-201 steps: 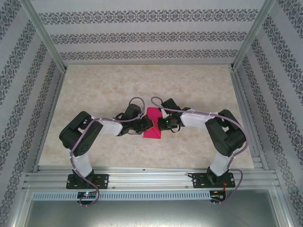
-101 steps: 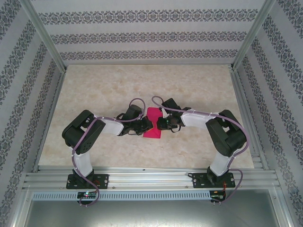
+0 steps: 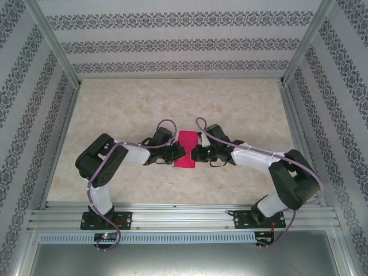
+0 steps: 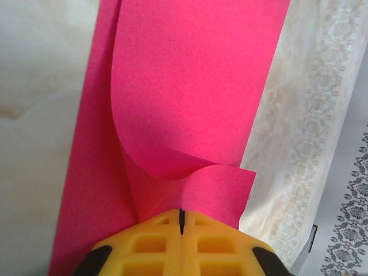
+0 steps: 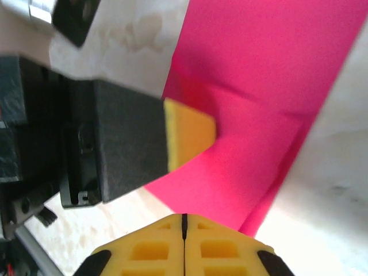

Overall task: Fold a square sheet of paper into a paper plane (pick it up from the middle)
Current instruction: Fold the triangle a second time at the center of the table.

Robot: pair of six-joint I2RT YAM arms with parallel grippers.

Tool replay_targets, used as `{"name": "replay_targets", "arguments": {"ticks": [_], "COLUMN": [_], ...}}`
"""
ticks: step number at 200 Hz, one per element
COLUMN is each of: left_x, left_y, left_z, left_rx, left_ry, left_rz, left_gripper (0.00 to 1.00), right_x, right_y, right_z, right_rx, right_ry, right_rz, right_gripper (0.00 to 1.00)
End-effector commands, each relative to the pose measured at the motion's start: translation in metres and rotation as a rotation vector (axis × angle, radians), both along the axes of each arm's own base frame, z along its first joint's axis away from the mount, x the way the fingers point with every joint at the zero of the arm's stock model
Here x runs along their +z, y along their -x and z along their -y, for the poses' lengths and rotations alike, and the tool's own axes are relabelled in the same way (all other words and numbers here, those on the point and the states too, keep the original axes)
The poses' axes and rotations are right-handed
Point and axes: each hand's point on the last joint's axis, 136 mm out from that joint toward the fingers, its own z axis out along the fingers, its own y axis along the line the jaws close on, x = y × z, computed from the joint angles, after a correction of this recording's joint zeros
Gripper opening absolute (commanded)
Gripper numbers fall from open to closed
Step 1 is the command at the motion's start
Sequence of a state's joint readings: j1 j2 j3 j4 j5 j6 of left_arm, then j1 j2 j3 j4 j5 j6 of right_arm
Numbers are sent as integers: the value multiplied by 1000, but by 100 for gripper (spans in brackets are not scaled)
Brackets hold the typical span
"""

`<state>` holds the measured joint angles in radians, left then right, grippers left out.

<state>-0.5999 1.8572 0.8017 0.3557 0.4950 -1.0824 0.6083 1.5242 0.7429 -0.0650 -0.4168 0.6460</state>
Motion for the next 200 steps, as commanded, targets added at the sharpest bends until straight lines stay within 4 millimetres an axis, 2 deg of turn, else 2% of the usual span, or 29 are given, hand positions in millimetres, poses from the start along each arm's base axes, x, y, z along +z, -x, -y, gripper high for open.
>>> {"name": "replay_targets", "arguments": {"ticks": [1, 34, 104, 180, 200], "left_x": [-23, -22, -23, -27, -26], "left_y": [6, 6, 7, 7, 8], "left_z": [-9, -8, -7, -8, -9], "left_rx": [14, 6, -1, 3, 5], "left_ry": [-54, -54, -58, -63, -62], "left_rz": [-67, -68, -70, -80, -81], "left_gripper": [0, 0, 0, 0, 0], "right_x": [0, -11, -46, -70, -69], "right_y": [5, 4, 9, 22, 24], "right_z": [-20, -29, -7, 4, 5], "right_rx": [19, 35, -4, -49, -61], "right_ry": [-72, -49, 56, -34, -57], "right_rz": [-41, -66, -136, -242, -246], "right_gripper": [5, 4, 5, 9, 10]}}
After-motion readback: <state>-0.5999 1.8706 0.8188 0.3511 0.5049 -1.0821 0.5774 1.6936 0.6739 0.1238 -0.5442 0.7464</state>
